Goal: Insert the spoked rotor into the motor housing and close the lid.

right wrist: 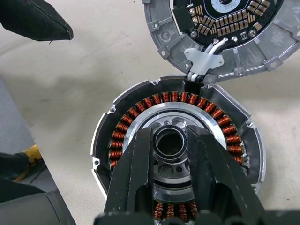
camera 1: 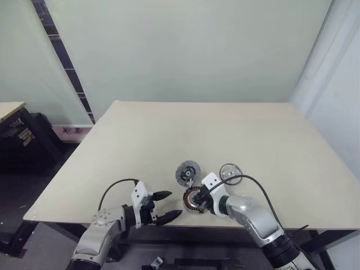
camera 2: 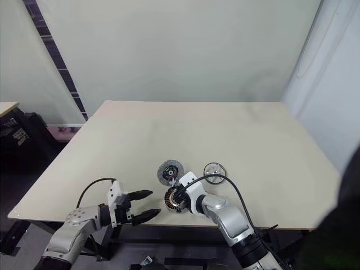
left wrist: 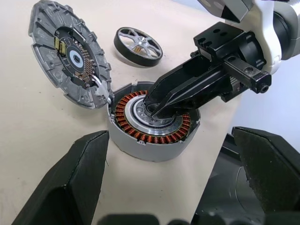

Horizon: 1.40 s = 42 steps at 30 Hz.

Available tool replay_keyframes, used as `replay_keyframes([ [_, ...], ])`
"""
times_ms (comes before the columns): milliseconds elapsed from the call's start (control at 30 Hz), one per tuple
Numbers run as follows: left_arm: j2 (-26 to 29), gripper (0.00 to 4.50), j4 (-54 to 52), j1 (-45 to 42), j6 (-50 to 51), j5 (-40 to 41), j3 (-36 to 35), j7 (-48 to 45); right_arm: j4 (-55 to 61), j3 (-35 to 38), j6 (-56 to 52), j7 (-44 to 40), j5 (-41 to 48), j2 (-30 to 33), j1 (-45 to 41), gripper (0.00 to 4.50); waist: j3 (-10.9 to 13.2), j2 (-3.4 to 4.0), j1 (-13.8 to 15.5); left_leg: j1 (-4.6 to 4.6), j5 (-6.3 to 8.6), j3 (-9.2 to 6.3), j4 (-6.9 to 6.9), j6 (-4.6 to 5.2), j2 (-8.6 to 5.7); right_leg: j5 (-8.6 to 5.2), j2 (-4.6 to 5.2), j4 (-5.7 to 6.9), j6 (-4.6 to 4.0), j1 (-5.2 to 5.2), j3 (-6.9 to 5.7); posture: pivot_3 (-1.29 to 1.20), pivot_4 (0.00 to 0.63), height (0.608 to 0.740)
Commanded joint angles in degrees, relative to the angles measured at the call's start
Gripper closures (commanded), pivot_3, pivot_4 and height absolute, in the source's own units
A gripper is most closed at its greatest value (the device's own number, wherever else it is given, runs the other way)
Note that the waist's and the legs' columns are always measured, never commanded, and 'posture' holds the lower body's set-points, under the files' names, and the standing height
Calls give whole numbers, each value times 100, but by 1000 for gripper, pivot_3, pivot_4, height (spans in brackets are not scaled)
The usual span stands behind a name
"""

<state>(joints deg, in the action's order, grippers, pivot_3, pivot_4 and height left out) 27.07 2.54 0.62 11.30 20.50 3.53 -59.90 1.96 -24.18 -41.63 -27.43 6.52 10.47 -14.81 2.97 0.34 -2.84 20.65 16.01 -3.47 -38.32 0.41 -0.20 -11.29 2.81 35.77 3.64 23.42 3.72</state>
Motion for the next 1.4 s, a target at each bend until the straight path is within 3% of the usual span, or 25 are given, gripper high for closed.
replay_keyframes([
  [33, 12, 0, -149, -95, -73, 50, -7, -35, 64, 62, 30, 11, -68, 14, -97, 3823, 0, 0, 0, 0, 0, 0, 0, 0, 0, 0, 0, 0, 0, 0, 0, 0, 0, 740],
  [767, -2, 0, 36, -160, -187, 18, 19, -83, 77, -5, -107, -66, -35, 31, -83, 3823, -1, -1, 0, -1, 0, 0, 0, 0, 0, 0, 0, 0, 0, -2, 0, 0, 0, 740],
  [800, -4, 0, 40, -162, -190, 16, 21, -82, 84, 0, -100, -60, -37, 28, -85, 3079, -1, -1, 0, -2, 0, 0, 0, 0, 0, 0, 0, 0, 0, -2, 0, 0, 0, 740],
  [1000, -12, 0, 68, -173, -211, -4, 40, -89, 196, 95, -98, -72, 3, 4, -111, 1098, -1, -1, 1, -2, -1, 0, -3, 0, 0, 0, 0, 1, 0, -4, 0, 0, 0, 740],
  [1267, -32, 0, 120, -206, -247, -21, 66, -111, 547, 252, -303, -104, 149, -54, -123, 1098, -1, -1, 0, -1, -1, -1, -3, 0, 0, 0, 0, 4, 0, -1, 0, 0, 0, 740],
  [1400, -42, 0, 136, -221, -258, -28, 74, -114, 656, 291, -364, -107, 179, -66, -112, 2062, -1, -1, 0, 0, 0, -1, 0, 0, 0, 0, 0, 2, 1, 0, -1, 0, 0, 740],
])
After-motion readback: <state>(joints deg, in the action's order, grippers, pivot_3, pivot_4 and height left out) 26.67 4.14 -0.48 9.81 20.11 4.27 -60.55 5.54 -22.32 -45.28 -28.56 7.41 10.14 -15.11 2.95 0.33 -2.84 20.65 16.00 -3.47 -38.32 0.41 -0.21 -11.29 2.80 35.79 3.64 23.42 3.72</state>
